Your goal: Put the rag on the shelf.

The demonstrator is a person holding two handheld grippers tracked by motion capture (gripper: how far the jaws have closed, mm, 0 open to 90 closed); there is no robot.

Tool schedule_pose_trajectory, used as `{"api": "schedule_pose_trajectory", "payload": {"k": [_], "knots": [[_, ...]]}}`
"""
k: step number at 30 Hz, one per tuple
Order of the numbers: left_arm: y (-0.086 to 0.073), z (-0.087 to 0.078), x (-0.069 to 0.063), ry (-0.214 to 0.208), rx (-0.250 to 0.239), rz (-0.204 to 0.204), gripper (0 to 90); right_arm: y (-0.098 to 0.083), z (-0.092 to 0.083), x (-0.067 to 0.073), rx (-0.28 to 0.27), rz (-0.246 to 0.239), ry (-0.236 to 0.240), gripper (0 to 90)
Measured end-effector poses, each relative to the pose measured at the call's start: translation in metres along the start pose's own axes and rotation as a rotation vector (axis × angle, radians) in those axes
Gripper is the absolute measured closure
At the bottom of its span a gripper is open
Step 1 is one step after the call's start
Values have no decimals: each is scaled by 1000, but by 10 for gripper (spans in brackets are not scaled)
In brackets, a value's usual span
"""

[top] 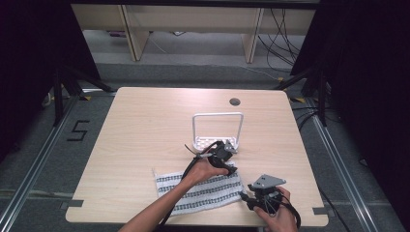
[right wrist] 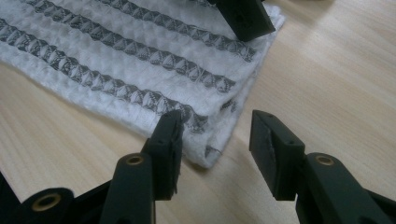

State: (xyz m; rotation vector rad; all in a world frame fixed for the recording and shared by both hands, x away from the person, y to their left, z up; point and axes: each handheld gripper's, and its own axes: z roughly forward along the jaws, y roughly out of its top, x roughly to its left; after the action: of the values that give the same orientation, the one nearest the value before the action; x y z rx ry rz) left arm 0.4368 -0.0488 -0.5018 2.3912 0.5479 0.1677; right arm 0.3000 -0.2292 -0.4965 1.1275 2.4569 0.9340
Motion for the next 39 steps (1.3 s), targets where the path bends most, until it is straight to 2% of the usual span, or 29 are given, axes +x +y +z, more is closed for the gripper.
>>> {"api": "schedule_pose_trajectory", "payload": {"k": [1, 4, 5, 6, 8, 9, 10, 13, 14, 15, 17, 20, 23, 25, 27, 28, 29, 30, 31, 33, 34, 35, 37, 38, 39], "knots": [[0, 0, -1, 5, 2, 5, 472, 0, 1, -2, -3, -15, -2, 555], [0, 0, -1, -2, 1, 15, 497, 1, 3, -2, 4, -16, 3, 572], [0, 1, -3, 4, -10, 3, 502, 2, 4, -3, 2, -20, 1, 575], [0, 1, -4, 0, -12, 7, 519, 2, 6, -3, 6, -18, 2, 583], [1, 0, -5, -3, -10, 29, 560, 2, 6, -3, 25, -8, 9, 602], [2, 0, -4, -6, 0, 57, 585, 2, 7, -4, 25, -11, 8, 617], [2, 0, -5, -7, -1, 60, 613, 2, 8, -4, 27, -10, 13, 634], [1, -1, -6, -22, -2, 66, 682, 3, 8, -2, 33, 11, 25, 673], [1, -1, -6, -26, -1, 68, 700, 2, 10, -4, 19, -3, 25, 683], [1, -1, -6, -26, -1, 68, 719, 2, 9, -5, 27, 5, 32, 688], [1, 0, -6, -40, -12, 53, 748, 2, 9, -5, 36, 27, 40, 690], [0, -1, -5, -42, 0, 42, 787, 1, 10, -6, 19, 16, 31, 685], [0, -2, -4, -41, -2, 53, 806, 2, 9, -5, 26, 34, 24, 653], [0, -1, -5, -42, -10, 41, 817, 2, 9, -5, 24, 38, 14, 643], [0, -2, -4, -39, -1, 51, 823, 1, 10, -3, 11, 44, 10, 670], [0, -2, -4, -38, -1, 51, 827, 1, 11, -3, 8, 33, 18, 734], [0, -2, -5, -37, -2, 51, 827, 1, 11, -3, 8, 33, 18, 734], [0, -2, -5, -35, 0, 52, 834, 1, 9, -2, 26, 47, 45, 796], [0, -2, -5, -35, 0, 52, 836, 1, 9, -2, 24, 53, 51, 817], [0, -2, -5, -33, 0, 50, 843, 0, 10, -3, 11, 46, 52, 833], [0, -2, -5, -29, -7, 34, 847, 0, 10, -2, 0, 63, 55, 856], [0, -4, -4, -31, 2, 47, 849, 1, 8, -3, 8, 57, 57, 863], [-1, -6, -3, -30, -5, 36, 852, 1, 7, -4, -5, 39, 57, 874], [-1, -7, -3, -32, -6, 27, 853, 2, 6, -3, -9, 51, 60, 877], [-1, -9, -2, -33, -11, 37, 854, 2, 6, -4, -29, 30, 59, 879]]}}
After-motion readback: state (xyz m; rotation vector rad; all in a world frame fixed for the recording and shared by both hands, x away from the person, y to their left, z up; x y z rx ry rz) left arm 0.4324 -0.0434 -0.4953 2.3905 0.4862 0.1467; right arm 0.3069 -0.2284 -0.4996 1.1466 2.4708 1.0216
